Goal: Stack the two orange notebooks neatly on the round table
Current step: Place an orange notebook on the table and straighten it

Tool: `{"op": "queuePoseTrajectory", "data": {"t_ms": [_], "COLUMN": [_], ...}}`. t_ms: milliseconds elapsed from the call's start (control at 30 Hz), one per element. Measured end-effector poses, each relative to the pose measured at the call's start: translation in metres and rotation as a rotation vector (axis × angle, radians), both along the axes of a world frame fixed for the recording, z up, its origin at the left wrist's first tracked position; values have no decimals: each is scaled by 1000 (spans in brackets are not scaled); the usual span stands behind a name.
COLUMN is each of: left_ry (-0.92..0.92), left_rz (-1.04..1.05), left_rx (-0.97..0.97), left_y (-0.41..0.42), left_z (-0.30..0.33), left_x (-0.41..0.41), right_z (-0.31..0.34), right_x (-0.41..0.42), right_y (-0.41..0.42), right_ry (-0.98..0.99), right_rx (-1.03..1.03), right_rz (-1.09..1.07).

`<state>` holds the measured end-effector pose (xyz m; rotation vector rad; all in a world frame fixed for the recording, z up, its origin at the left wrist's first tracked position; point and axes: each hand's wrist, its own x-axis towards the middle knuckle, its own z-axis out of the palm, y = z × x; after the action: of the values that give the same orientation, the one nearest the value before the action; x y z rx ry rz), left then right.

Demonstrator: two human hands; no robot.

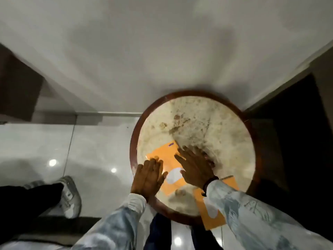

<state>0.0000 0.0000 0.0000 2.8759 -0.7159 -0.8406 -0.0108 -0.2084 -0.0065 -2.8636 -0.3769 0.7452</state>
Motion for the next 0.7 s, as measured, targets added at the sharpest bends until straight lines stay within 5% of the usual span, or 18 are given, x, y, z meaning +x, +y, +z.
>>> {"op": "queuePoseTrajectory", "data": {"t_ms": [67, 233, 700], "left_ry": [109, -7, -81], "left_rz": [50, 40, -38], "left_rx": [27, 23, 18], "left_y": [0, -1, -31], "left_z": [-35, -79, -83], "left_x": [-6, 25, 126], "right_z": [-32, -69, -79], "right_x": [-1, 6, 84], "right_y": [7, 3, -19], "right_ry": [49, -79, -174], "right_rx": [-16, -26, -2], "right_rz": [18, -129, -386]}}
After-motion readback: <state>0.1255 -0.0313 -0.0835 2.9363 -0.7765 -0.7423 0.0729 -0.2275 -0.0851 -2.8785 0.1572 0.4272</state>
